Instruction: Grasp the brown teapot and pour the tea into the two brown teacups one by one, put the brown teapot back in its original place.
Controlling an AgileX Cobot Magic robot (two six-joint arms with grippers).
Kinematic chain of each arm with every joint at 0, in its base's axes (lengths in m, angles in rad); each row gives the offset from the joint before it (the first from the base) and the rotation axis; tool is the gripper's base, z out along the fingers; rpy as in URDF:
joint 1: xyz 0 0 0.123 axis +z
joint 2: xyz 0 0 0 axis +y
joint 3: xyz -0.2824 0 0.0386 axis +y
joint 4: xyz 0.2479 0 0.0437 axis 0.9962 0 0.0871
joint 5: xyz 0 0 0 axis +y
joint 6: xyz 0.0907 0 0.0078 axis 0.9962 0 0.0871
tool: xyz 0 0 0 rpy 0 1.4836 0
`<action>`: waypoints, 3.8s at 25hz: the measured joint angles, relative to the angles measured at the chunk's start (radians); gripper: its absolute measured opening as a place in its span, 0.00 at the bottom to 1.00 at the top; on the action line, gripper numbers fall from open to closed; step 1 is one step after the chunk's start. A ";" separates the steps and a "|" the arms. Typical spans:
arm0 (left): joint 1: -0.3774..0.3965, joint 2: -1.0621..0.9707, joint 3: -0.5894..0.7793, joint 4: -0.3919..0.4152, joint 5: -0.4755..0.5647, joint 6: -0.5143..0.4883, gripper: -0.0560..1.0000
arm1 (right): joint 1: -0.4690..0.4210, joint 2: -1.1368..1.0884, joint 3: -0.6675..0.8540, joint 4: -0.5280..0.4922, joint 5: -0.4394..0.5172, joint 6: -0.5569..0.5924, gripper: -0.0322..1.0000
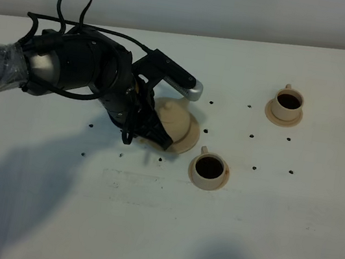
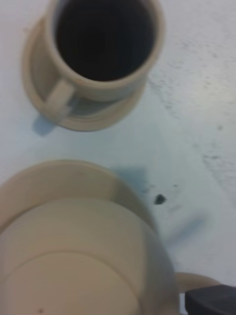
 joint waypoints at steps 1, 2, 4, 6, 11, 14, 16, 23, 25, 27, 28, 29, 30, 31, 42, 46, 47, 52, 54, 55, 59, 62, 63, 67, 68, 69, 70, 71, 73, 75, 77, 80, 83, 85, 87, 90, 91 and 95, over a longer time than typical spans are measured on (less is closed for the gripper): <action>0.000 0.000 0.000 -0.002 -0.010 0.001 0.14 | 0.000 0.000 0.000 0.000 0.000 0.000 0.49; 0.000 0.000 0.000 -0.004 -0.015 0.001 0.14 | 0.000 0.000 0.000 0.000 0.000 0.000 0.49; 0.000 0.000 0.000 -0.005 -0.020 0.003 0.14 | 0.000 0.000 0.000 0.000 0.000 0.000 0.49; 0.000 0.000 0.000 -0.015 -0.012 0.012 0.14 | 0.000 0.000 0.000 0.000 0.000 0.000 0.49; 0.000 0.000 0.000 -0.042 0.016 0.040 0.18 | 0.000 0.000 0.000 0.000 0.000 0.000 0.49; 0.000 0.000 0.000 -0.045 0.018 0.040 0.21 | 0.000 0.000 0.000 0.000 0.000 0.000 0.49; 0.000 0.000 0.000 -0.048 0.024 0.041 0.22 | 0.000 0.000 0.000 0.000 0.000 0.000 0.49; 0.000 -0.004 0.000 -0.050 0.033 0.041 0.30 | 0.000 0.000 0.000 0.000 0.000 0.000 0.49; 0.000 -0.015 0.000 -0.050 0.038 0.041 0.35 | 0.000 0.000 0.000 0.000 0.000 0.000 0.49; 0.000 -0.037 0.001 -0.048 0.043 0.041 0.39 | 0.000 0.000 0.000 0.000 0.000 0.000 0.49; 0.000 -0.052 0.001 -0.043 0.045 0.042 0.41 | 0.000 0.000 0.000 0.000 0.000 0.000 0.49; 0.000 -0.069 0.001 -0.032 0.045 0.042 0.42 | 0.000 0.000 0.000 0.000 0.000 0.000 0.49; 0.000 -0.086 0.001 -0.022 0.045 0.042 0.43 | 0.000 0.000 0.000 0.000 0.000 0.000 0.49; 0.001 -0.099 0.001 -0.008 0.046 0.042 0.43 | 0.000 0.000 0.000 0.000 0.000 0.000 0.49; 0.166 -0.245 0.029 0.025 0.141 0.041 0.44 | 0.000 0.000 0.000 0.000 0.000 0.000 0.49; 0.245 -0.349 0.109 0.048 0.145 0.041 0.44 | 0.000 0.000 0.000 0.000 0.000 0.000 0.49; 0.269 -0.383 0.133 0.055 0.146 0.041 0.44 | 0.000 0.000 0.000 0.000 0.000 0.000 0.49; 0.385 -0.566 0.280 0.076 0.147 -0.017 0.44 | 0.000 0.000 0.000 0.000 0.000 0.000 0.49; 0.425 -0.657 0.332 0.077 0.167 -0.029 0.44 | 0.000 0.000 0.000 0.000 0.000 0.000 0.49; 0.444 -0.704 0.358 0.078 0.179 -0.030 0.44 | 0.000 0.000 0.000 0.000 0.000 0.000 0.49; 0.505 -0.882 0.436 0.078 0.244 -0.040 0.44 | 0.000 0.000 0.000 0.000 0.000 0.000 0.49; 0.531 -1.013 0.474 0.071 0.336 -0.043 0.44 | 0.000 0.000 0.000 0.000 0.000 0.000 0.49; 0.532 -1.049 0.485 0.060 0.359 -0.043 0.44 | 0.000 0.000 0.000 0.000 0.000 0.000 0.49; 0.536 -1.205 0.537 -0.040 0.430 -0.045 0.44 | 0.000 0.000 0.000 0.000 0.000 0.000 0.49; 0.536 -1.243 0.548 -0.058 0.449 -0.045 0.44 | 0.000 0.000 0.000 0.000 0.000 0.000 0.49; 0.536 -1.280 0.559 -0.066 0.471 -0.047 0.44 | 0.000 0.000 0.000 0.000 0.000 0.000 0.49; 0.536 -1.310 0.570 -0.066 0.488 -0.051 0.44 | 0.000 0.000 0.000 0.000 0.000 0.000 0.49; 0.536 -1.346 0.584 -0.066 0.504 -0.058 0.44 | 0.000 0.000 0.000 0.000 0.000 0.000 0.49; 0.536 -1.419 0.619 -0.066 0.517 -0.080 0.44 | 0.000 0.000 0.000 0.000 0.000 0.000 0.49; 0.536 -1.487 0.666 -0.066 0.515 -0.111 0.44 | 0.000 0.000 0.000 0.000 0.000 0.000 0.49; 0.536 -1.559 0.714 -0.066 0.513 -0.128 0.44 | 0.000 0.000 0.000 0.000 0.000 0.000 0.49; 0.536 -1.644 0.779 -0.066 0.502 -0.139 0.44 | 0.000 0.000 0.000 0.000 0.000 0.000 0.49; 0.536 -1.704 0.812 -0.066 0.496 -0.163 0.44 | 0.000 0.000 0.000 0.000 0.000 0.000 0.49; 0.536 -1.728 0.818 -0.056 0.492 -0.184 0.44 | 0.000 0.000 0.000 0.000 0.000 0.000 0.49; 0.536 -1.746 0.821 -0.036 0.491 -0.194 0.44 | 0.000 0.000 0.000 0.000 0.000 0.000 0.49; 0.536 -1.766 0.851 -0.027 0.491 -0.195 0.44 | 0.000 0.000 0.000 0.000 0.000 0.000 0.49; 0.536 -1.772 0.859 -0.026 0.498 -0.195 0.44 | 0.000 0.000 0.000 0.000 0.000 0.000 0.49; 0.536 -1.795 0.863 -0.026 0.502 -0.195 0.44 | 0.000 0.000 0.000 0.000 0.000 0.000 0.49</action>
